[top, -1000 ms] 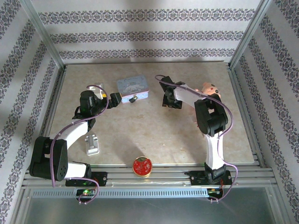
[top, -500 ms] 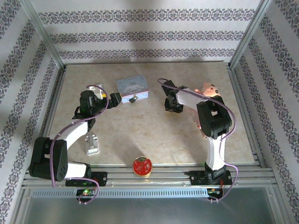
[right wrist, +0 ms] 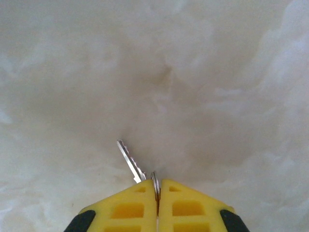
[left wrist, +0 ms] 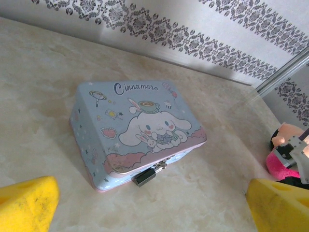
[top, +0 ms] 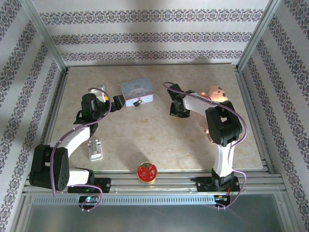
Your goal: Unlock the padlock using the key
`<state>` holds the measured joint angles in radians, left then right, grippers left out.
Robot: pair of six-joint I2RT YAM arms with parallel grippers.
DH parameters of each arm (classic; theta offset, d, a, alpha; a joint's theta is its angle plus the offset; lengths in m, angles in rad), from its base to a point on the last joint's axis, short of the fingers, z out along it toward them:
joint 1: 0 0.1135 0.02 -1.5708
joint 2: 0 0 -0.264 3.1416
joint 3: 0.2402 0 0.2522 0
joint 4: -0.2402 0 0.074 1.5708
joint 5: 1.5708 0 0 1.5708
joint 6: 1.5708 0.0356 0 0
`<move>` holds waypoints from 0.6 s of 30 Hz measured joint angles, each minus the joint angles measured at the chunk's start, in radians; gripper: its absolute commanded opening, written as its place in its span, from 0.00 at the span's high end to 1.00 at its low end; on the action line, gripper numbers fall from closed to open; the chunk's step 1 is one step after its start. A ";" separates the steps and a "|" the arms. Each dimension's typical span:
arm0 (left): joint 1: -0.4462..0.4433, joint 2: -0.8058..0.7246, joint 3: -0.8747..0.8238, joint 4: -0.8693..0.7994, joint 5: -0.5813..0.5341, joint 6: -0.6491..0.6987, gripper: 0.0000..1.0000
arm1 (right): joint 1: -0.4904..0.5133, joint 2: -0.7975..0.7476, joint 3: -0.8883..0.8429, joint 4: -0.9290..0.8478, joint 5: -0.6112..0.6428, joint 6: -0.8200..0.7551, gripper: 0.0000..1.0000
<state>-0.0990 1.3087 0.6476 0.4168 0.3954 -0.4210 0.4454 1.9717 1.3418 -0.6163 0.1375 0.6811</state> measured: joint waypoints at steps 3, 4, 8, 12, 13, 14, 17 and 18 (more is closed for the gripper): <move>0.000 -0.011 0.000 -0.009 -0.005 -0.007 0.01 | 0.010 -0.009 -0.003 0.000 -0.001 -0.008 1.00; 0.000 -0.013 0.000 -0.015 -0.007 -0.009 0.01 | 0.011 -0.018 -0.005 -0.001 -0.002 -0.011 1.00; 0.000 -0.014 0.015 -0.062 -0.011 -0.026 0.01 | 0.019 -0.079 -0.018 0.000 -0.008 -0.034 1.00; 0.000 -0.018 0.033 -0.074 -0.006 -0.066 0.01 | 0.033 -0.163 -0.036 0.008 -0.029 -0.059 1.00; 0.000 -0.023 0.033 -0.074 -0.003 -0.082 0.01 | 0.037 -0.184 -0.042 0.014 -0.034 -0.062 1.00; 0.000 -0.026 0.033 -0.074 -0.003 -0.095 0.01 | 0.042 -0.204 -0.048 0.021 -0.042 -0.066 1.00; -0.003 -0.042 0.033 -0.076 -0.013 -0.159 0.01 | 0.051 -0.268 -0.080 0.064 -0.080 -0.084 1.00; -0.006 -0.047 0.033 -0.079 -0.015 -0.180 0.01 | 0.056 -0.288 -0.094 0.083 -0.095 -0.087 1.00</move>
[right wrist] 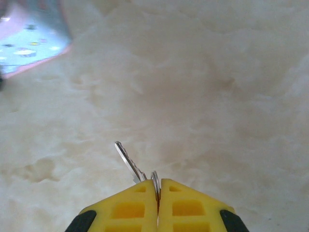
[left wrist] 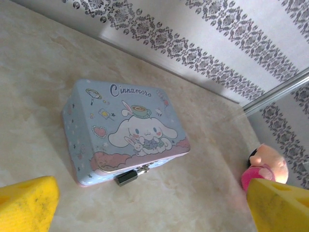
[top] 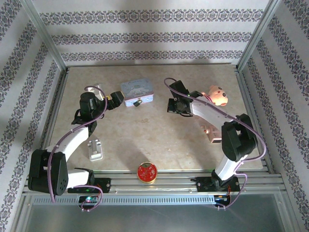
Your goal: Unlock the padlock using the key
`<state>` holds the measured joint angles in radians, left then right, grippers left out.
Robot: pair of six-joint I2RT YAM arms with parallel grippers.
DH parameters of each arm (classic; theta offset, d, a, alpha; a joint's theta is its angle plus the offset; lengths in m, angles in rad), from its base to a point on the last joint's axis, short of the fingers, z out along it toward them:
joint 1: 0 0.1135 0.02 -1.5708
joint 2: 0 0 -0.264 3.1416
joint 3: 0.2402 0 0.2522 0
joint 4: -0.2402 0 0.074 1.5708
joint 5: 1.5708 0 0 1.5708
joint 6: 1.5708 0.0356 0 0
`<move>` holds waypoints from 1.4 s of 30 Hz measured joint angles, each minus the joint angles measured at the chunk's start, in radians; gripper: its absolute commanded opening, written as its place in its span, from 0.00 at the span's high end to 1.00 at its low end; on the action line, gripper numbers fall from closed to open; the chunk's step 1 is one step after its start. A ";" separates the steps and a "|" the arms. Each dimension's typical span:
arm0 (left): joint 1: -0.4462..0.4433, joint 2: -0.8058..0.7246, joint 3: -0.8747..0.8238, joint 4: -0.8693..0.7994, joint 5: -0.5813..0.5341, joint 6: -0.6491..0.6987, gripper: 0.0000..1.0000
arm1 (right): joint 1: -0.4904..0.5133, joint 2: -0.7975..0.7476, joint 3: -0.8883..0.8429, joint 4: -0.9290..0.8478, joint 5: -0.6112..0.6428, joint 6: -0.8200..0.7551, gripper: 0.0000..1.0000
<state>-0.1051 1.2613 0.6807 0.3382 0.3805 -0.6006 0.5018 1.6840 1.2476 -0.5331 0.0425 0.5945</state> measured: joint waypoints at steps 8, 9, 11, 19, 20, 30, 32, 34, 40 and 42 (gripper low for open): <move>-0.084 0.005 0.029 -0.019 0.029 -0.081 0.01 | 0.034 -0.123 -0.118 0.216 -0.152 -0.047 1.00; -0.093 0.016 0.040 -0.011 0.053 -0.091 0.01 | 0.040 -0.134 -0.129 0.246 -0.167 -0.050 1.00; -0.106 0.049 0.065 0.015 0.097 -0.117 0.01 | 0.048 -0.152 -0.150 0.307 -0.196 -0.052 1.00; -0.210 0.173 0.159 0.071 0.227 -0.171 0.16 | 0.057 -0.185 -0.207 0.489 -0.295 -0.044 1.00; -0.222 0.180 0.172 0.070 0.241 -0.167 0.18 | 0.058 -0.188 -0.211 0.501 -0.300 -0.042 1.00; -0.249 0.222 0.222 0.066 0.333 -0.145 0.40 | 0.058 -0.202 -0.232 0.588 -0.365 0.002 1.00; -0.249 0.227 0.223 0.066 0.346 -0.139 0.45 | 0.058 -0.204 -0.232 0.598 -0.377 0.010 1.00; -0.249 0.230 0.224 0.066 0.353 -0.134 0.51 | 0.059 -0.205 -0.232 0.608 -0.390 0.017 1.00; -0.249 0.241 0.229 0.066 0.366 -0.130 0.63 | 0.061 -0.206 -0.232 0.640 -0.425 0.040 1.00; -0.250 0.246 0.230 0.066 0.371 -0.130 0.66 | 0.065 -0.206 -0.232 0.643 -0.428 0.047 1.00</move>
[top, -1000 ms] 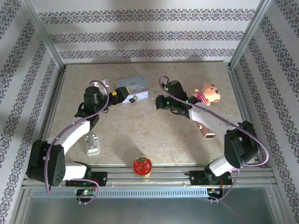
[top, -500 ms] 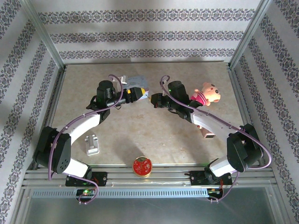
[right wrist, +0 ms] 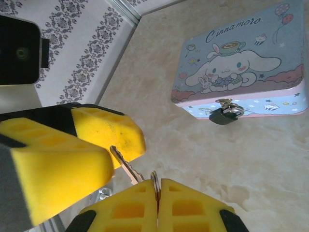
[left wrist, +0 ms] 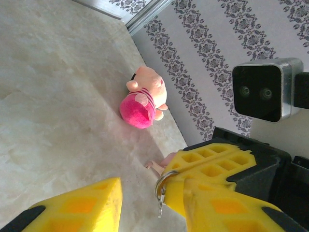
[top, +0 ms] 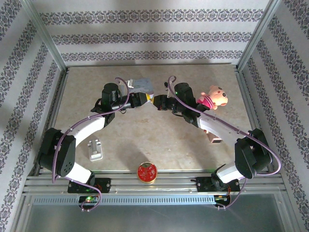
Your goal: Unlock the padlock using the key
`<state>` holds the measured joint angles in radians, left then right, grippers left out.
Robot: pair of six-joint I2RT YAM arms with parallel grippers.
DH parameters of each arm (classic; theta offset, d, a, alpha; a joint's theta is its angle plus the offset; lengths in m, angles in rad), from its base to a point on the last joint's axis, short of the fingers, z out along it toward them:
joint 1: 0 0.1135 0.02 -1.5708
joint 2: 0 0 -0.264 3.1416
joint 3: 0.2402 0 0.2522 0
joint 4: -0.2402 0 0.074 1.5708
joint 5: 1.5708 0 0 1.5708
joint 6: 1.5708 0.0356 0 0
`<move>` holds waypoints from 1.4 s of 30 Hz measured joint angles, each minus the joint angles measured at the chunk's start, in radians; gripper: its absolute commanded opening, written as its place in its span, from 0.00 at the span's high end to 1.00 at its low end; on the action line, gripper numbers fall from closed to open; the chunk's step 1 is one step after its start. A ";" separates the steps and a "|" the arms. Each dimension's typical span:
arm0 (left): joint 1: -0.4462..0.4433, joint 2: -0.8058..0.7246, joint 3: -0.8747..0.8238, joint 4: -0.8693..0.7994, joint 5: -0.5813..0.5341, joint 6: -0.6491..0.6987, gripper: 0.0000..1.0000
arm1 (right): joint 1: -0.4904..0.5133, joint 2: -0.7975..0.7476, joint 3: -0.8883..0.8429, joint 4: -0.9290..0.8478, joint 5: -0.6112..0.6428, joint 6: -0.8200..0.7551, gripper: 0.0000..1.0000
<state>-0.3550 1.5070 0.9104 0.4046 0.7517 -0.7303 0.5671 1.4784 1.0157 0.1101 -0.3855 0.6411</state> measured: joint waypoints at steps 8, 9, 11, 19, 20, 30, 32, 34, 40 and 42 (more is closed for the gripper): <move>-0.006 0.013 0.016 0.001 0.017 0.003 1.00 | 0.007 0.000 0.000 -0.001 -0.009 0.011 1.00; -0.006 0.013 0.018 0.001 0.019 0.006 1.00 | 0.007 0.000 0.000 0.000 -0.008 0.011 1.00; -0.006 0.014 0.021 -0.001 0.019 0.007 1.00 | 0.007 0.000 0.000 0.000 -0.008 0.012 1.00; -0.010 -0.010 0.064 -0.150 -0.041 0.066 1.00 | 0.007 -0.013 0.000 -0.037 0.020 -0.012 0.71; -0.010 -0.020 0.077 -0.189 -0.059 0.081 1.00 | 0.009 -0.023 0.000 -0.050 0.035 -0.020 0.69; -0.010 -0.096 0.205 -0.462 -0.172 0.154 1.00 | 0.126 -0.148 0.005 -0.153 0.271 -0.179 0.60; -0.010 -0.096 0.226 -0.504 -0.181 0.151 1.00 | 0.177 -0.137 0.020 -0.168 0.325 -0.235 0.57; -0.010 -0.096 0.239 -0.531 -0.182 0.144 1.00 | 0.226 -0.114 0.046 -0.180 0.379 -0.293 0.56; -0.010 -0.095 0.247 -0.573 -0.180 0.116 1.00 | 0.332 -0.017 0.129 -0.187 0.540 -0.467 0.52; -0.010 -0.095 0.249 -0.579 -0.179 0.107 1.00 | 0.346 0.008 0.146 -0.189 0.579 -0.511 0.51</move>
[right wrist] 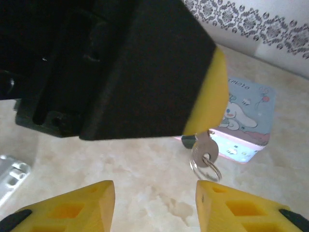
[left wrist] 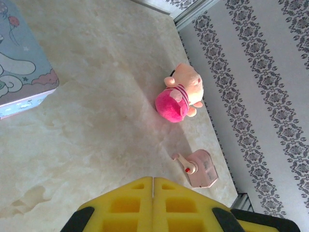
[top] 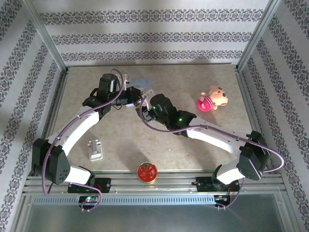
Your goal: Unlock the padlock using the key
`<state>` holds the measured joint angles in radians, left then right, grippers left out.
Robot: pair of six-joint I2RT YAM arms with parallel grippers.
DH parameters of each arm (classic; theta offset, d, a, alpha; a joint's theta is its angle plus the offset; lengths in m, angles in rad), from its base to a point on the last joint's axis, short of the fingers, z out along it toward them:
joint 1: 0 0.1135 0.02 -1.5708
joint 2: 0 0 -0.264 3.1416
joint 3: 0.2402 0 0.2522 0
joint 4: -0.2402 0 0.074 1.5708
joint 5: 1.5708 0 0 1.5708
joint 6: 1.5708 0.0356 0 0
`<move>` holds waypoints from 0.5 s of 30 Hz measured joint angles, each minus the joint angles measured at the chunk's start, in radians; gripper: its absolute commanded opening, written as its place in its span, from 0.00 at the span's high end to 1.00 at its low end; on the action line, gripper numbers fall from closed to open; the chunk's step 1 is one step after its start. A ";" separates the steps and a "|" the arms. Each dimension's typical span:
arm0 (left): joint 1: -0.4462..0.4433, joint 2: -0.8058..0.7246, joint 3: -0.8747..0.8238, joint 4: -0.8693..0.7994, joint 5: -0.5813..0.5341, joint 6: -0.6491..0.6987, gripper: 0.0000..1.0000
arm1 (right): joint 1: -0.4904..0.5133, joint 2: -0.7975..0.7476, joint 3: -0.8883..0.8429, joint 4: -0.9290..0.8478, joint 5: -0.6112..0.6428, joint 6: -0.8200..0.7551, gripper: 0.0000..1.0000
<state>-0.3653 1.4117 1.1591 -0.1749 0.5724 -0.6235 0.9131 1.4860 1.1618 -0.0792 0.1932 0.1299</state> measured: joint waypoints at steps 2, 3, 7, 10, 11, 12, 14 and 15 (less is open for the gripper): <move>0.000 0.000 0.002 -0.002 0.003 -0.010 1.00 | 0.001 0.025 0.016 0.000 0.037 -0.035 0.51; 0.000 0.000 0.003 -0.002 0.005 -0.013 1.00 | 0.000 0.035 0.023 0.000 0.053 -0.050 0.51; 0.000 0.000 0.006 -0.002 0.019 -0.023 1.00 | -0.001 0.071 0.042 0.005 0.104 -0.096 0.55; 0.000 0.000 0.006 -0.002 0.027 -0.031 1.00 | -0.001 0.099 0.054 0.011 0.127 -0.122 0.62; 0.001 0.002 0.006 -0.006 0.026 -0.033 1.00 | -0.001 0.105 0.055 0.019 0.134 -0.130 0.66; 0.001 0.004 0.006 -0.006 0.025 -0.035 1.00 | -0.001 0.108 0.055 0.023 0.141 -0.137 0.70; 0.000 0.010 0.006 -0.007 0.029 -0.039 1.00 | -0.002 0.112 0.056 0.029 0.161 -0.147 0.80; 0.000 0.013 0.006 -0.009 0.030 -0.040 1.00 | -0.002 0.114 0.056 0.031 0.169 -0.154 0.85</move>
<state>-0.3649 1.4250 1.1656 -0.1837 0.6022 -0.6632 0.9115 1.5997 1.2182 -0.0486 0.3622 -0.0238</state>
